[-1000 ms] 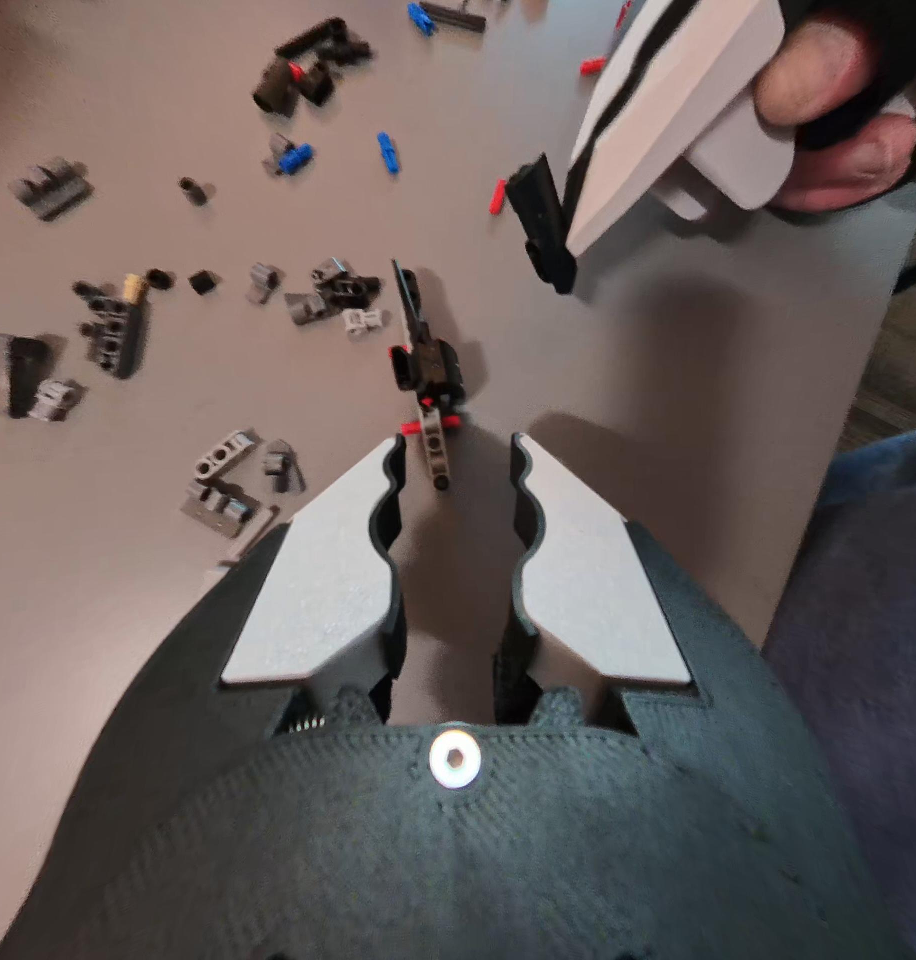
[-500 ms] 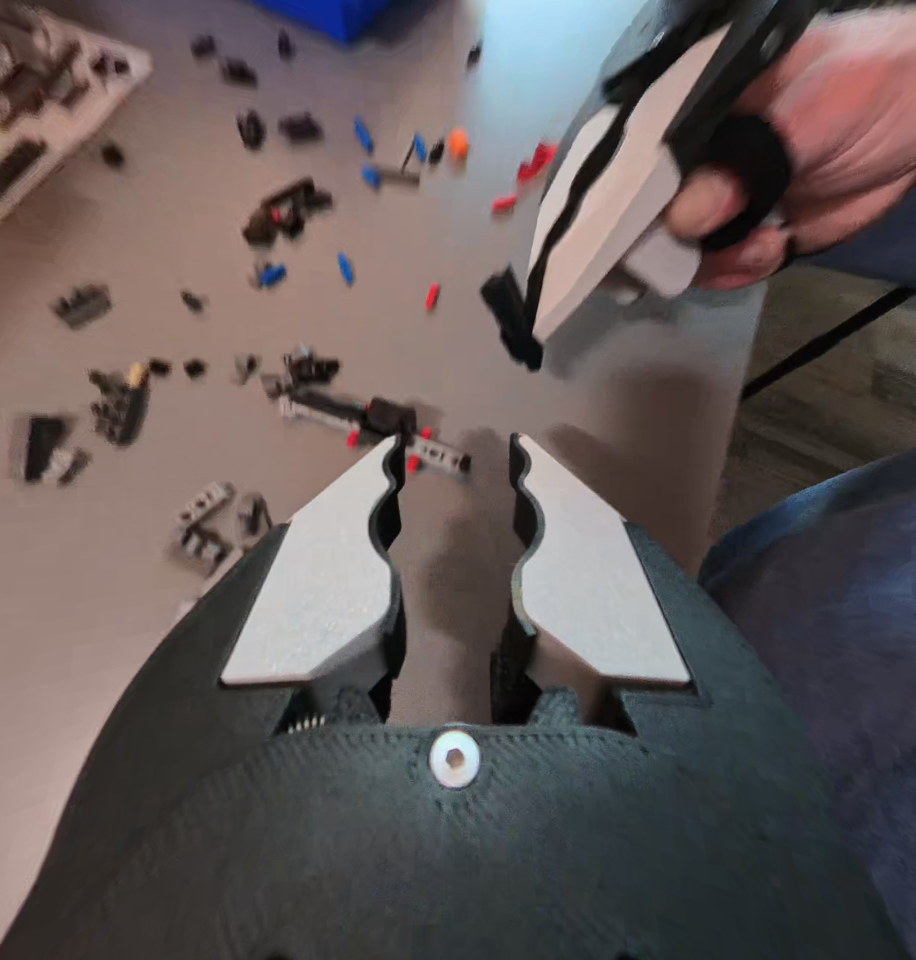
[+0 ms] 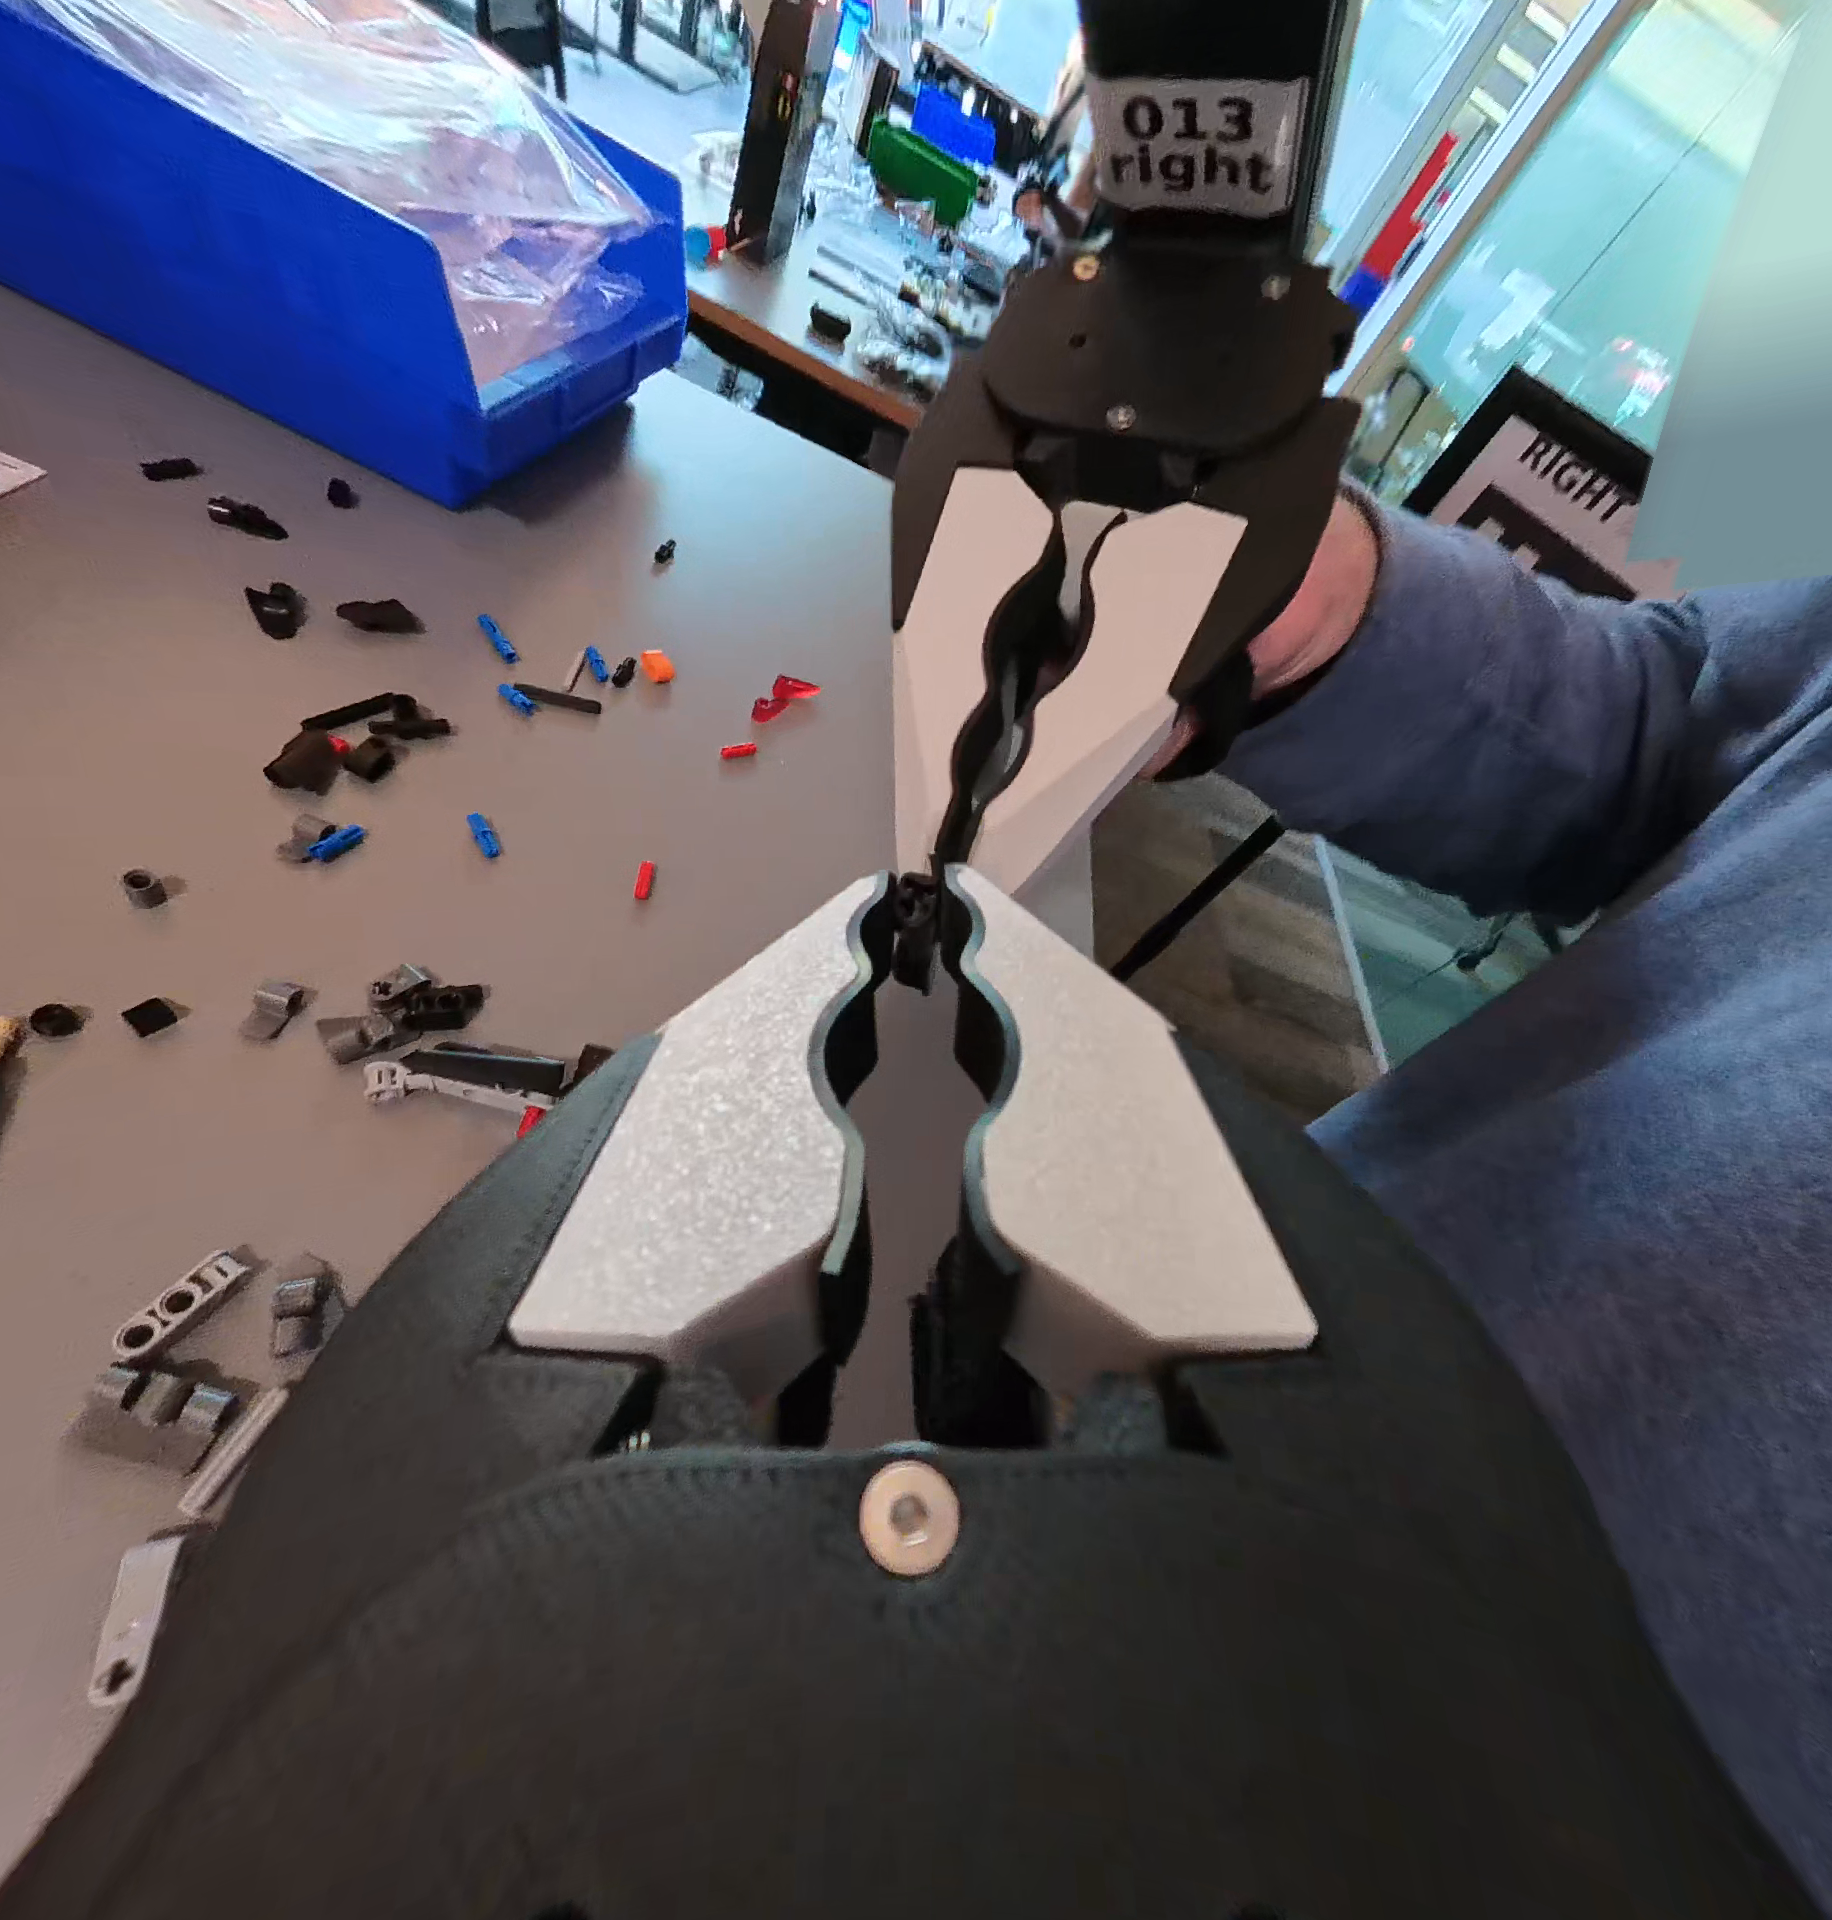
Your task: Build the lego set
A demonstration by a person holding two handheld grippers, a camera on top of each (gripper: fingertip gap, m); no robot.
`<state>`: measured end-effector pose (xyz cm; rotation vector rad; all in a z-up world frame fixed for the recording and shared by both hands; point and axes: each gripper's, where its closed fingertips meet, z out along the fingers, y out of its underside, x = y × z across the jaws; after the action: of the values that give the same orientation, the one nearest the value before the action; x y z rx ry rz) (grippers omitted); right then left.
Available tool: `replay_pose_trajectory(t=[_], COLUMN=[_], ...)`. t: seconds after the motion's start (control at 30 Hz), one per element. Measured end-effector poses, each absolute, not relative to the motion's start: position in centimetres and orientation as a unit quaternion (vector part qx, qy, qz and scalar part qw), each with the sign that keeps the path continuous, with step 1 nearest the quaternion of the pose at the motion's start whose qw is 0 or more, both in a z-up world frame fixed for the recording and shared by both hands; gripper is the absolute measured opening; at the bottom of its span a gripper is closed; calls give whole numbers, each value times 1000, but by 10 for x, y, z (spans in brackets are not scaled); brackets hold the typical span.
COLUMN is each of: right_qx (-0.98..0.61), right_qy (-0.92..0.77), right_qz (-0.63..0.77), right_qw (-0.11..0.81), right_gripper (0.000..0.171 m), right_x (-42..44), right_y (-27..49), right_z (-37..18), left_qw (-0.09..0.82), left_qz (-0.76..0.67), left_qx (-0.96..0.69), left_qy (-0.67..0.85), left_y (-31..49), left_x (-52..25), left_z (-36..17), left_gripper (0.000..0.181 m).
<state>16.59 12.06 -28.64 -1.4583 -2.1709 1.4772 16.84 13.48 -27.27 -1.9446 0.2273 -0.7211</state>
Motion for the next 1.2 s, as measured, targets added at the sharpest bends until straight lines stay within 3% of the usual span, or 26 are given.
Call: replay_pose_trajectory(t=[0.03,0.17,0.77,0.93,1.13,1.2], right_qx=[-489,-514,-518,-553,-583,-590], right_qy=[-713,-661,-604,-594,-573,-573], right_qz=[497,543,605,585,576,569], right_qw=[77,68,16,20,16,19], right_gripper=[0,16,4,4,4,4], right_x=[163,160,151,163,182,186], right_y=[121,123,114,127,137,138], right_z=[-283,-273,-257,-279,-305,-312], left_qw=[509,526,518,501,413,394], left_qz=[-307,-391,-464,-335,-61,-45], left_qx=[-800,-755,-716,-785,-816,-798], left_qy=[85,25,56,143,400,454], left_y=[134,134,133,130,141,146], left_x=[166,151,156,136,118,124], left_z=[-270,-253,-240,-280,-345,-354], left_gripper=[6,6,9,41,43,45])
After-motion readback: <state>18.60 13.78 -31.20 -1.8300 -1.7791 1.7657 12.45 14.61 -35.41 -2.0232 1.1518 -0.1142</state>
